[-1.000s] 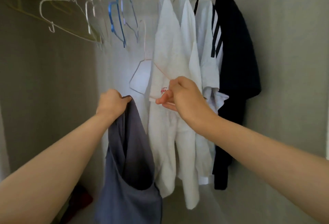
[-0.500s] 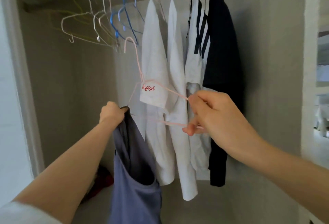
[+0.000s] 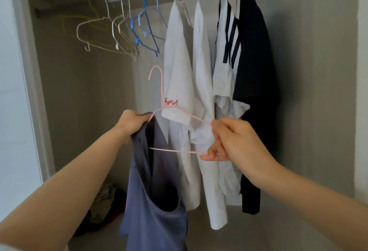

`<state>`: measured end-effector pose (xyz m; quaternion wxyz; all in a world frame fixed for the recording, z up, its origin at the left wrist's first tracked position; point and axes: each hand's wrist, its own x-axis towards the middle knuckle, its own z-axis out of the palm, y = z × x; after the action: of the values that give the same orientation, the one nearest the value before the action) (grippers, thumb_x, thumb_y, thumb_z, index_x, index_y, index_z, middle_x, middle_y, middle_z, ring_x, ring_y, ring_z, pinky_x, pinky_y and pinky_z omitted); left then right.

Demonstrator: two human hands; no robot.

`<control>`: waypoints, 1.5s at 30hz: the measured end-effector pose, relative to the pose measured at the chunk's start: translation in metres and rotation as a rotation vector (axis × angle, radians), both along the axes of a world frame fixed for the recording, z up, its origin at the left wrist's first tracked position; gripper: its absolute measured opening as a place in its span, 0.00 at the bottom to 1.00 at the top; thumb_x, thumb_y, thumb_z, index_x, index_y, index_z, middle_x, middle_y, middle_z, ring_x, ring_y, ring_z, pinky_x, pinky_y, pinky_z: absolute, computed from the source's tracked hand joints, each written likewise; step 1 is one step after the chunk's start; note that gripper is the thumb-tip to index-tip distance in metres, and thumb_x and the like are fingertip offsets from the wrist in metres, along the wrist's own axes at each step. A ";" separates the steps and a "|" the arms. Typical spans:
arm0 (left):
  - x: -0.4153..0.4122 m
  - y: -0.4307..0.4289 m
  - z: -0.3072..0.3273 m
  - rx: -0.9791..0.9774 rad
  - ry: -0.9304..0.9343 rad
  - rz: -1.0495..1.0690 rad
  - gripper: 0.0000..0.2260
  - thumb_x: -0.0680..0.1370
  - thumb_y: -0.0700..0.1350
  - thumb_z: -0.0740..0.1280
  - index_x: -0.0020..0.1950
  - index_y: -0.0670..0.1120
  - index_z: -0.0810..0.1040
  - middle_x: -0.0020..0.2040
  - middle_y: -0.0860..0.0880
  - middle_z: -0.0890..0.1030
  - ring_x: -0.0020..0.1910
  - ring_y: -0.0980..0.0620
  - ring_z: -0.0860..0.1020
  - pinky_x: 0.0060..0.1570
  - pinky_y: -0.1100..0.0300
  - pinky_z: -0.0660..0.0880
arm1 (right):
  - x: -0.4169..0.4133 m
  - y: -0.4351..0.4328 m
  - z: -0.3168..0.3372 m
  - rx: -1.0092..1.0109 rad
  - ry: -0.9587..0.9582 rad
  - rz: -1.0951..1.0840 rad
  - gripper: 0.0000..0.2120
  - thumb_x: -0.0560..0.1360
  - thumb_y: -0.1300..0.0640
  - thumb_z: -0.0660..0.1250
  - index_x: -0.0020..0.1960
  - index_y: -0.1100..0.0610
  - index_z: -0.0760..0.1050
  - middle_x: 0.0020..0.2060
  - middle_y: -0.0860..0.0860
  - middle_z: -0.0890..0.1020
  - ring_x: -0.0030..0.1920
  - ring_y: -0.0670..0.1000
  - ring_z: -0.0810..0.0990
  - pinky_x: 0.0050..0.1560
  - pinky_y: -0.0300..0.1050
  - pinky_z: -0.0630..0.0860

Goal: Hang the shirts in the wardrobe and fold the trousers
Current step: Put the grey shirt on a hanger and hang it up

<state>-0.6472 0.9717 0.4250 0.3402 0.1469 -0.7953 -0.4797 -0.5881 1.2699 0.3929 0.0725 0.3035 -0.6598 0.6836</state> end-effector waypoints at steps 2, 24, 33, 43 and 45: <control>0.007 0.011 0.012 0.065 0.074 -0.099 0.17 0.75 0.46 0.74 0.48 0.31 0.81 0.42 0.40 0.82 0.40 0.47 0.79 0.43 0.53 0.78 | -0.001 -0.009 -0.005 -0.049 -0.011 0.010 0.17 0.82 0.59 0.59 0.35 0.62 0.66 0.20 0.53 0.65 0.24 0.52 0.75 0.43 0.59 0.83; 0.096 -0.008 0.058 -0.719 0.470 -0.078 0.07 0.80 0.42 0.67 0.50 0.52 0.84 0.44 0.62 0.84 0.49 0.51 0.81 0.52 0.62 0.74 | -0.018 -0.022 -0.005 0.304 0.885 -0.692 0.11 0.74 0.60 0.63 0.54 0.53 0.77 0.52 0.47 0.76 0.54 0.47 0.71 0.50 0.44 0.74; 0.106 -0.010 0.064 -0.676 0.544 -0.030 0.08 0.80 0.44 0.67 0.57 0.49 0.84 0.53 0.55 0.84 0.55 0.63 0.80 0.60 0.64 0.74 | 0.017 -0.073 -0.057 0.981 1.027 0.002 0.17 0.81 0.40 0.52 0.57 0.48 0.73 0.44 0.48 0.80 0.50 0.50 0.76 0.58 0.51 0.68; 0.130 -0.043 0.060 -0.637 0.512 -0.013 0.08 0.80 0.43 0.68 0.53 0.56 0.82 0.44 0.72 0.80 0.51 0.73 0.77 0.55 0.77 0.69 | -0.036 -0.028 -0.038 1.370 0.853 -0.256 0.13 0.80 0.43 0.53 0.54 0.49 0.71 0.56 0.45 0.71 0.65 0.50 0.66 0.68 0.60 0.58; 0.129 -0.045 0.058 -0.680 0.486 -0.016 0.09 0.79 0.44 0.68 0.51 0.59 0.82 0.44 0.72 0.80 0.52 0.71 0.78 0.56 0.75 0.70 | -0.043 -0.016 -0.028 1.422 0.832 -0.290 0.11 0.80 0.42 0.56 0.52 0.48 0.72 0.57 0.41 0.72 0.70 0.50 0.58 0.71 0.65 0.49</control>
<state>-0.5183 0.9264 0.4831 0.5434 -0.0976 -0.8061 -0.2129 -0.6310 1.2537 0.3651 0.1886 0.4166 -0.8857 -0.0794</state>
